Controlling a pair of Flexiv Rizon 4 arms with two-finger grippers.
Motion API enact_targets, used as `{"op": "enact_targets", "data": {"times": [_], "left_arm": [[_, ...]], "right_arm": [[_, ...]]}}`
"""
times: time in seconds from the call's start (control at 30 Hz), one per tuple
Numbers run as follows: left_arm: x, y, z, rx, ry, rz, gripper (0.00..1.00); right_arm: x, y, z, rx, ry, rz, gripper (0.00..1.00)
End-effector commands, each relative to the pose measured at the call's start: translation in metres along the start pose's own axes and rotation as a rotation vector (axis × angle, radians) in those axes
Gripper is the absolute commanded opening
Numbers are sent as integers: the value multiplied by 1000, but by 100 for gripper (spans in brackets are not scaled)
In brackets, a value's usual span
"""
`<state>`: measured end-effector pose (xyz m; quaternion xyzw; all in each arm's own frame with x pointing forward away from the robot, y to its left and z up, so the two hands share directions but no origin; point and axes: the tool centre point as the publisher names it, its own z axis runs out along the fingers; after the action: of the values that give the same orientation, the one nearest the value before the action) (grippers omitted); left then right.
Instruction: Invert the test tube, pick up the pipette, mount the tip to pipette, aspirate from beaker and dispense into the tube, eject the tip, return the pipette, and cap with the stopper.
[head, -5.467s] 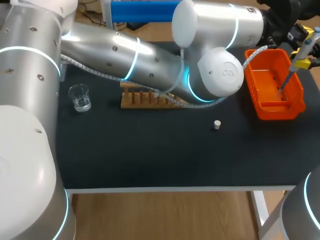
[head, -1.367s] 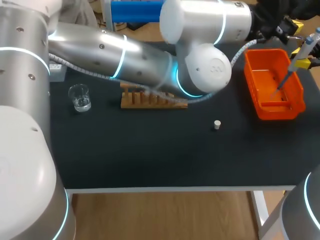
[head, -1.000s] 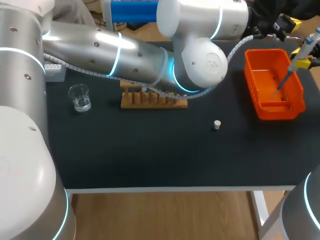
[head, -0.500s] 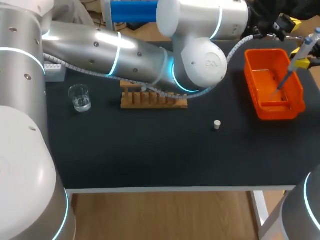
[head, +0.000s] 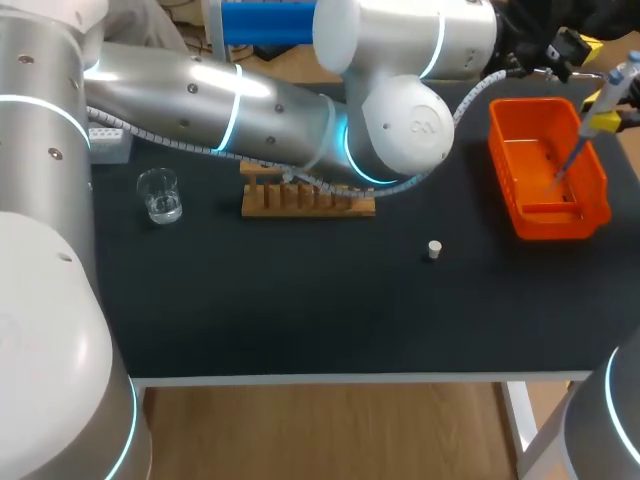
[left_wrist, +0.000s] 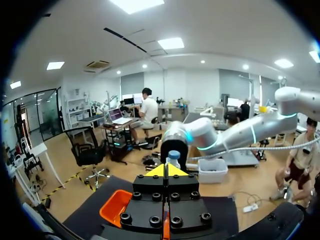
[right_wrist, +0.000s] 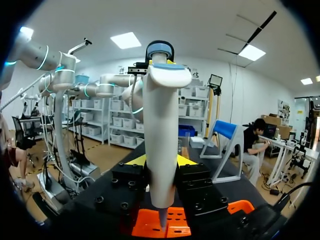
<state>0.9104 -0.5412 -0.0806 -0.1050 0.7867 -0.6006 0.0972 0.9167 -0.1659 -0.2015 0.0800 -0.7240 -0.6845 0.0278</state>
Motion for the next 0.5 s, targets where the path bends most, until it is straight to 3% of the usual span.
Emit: {"op": "enact_targets", "data": {"times": [0.03,0.5], "left_arm": [[1,-4,-1,-24,-6,-1,0],[1,-4,-1,-24,-6,-1,0]], "right_arm": [[2,4,2,13,-8,4,0],[1,9,1,13,-25,18,0]]}}
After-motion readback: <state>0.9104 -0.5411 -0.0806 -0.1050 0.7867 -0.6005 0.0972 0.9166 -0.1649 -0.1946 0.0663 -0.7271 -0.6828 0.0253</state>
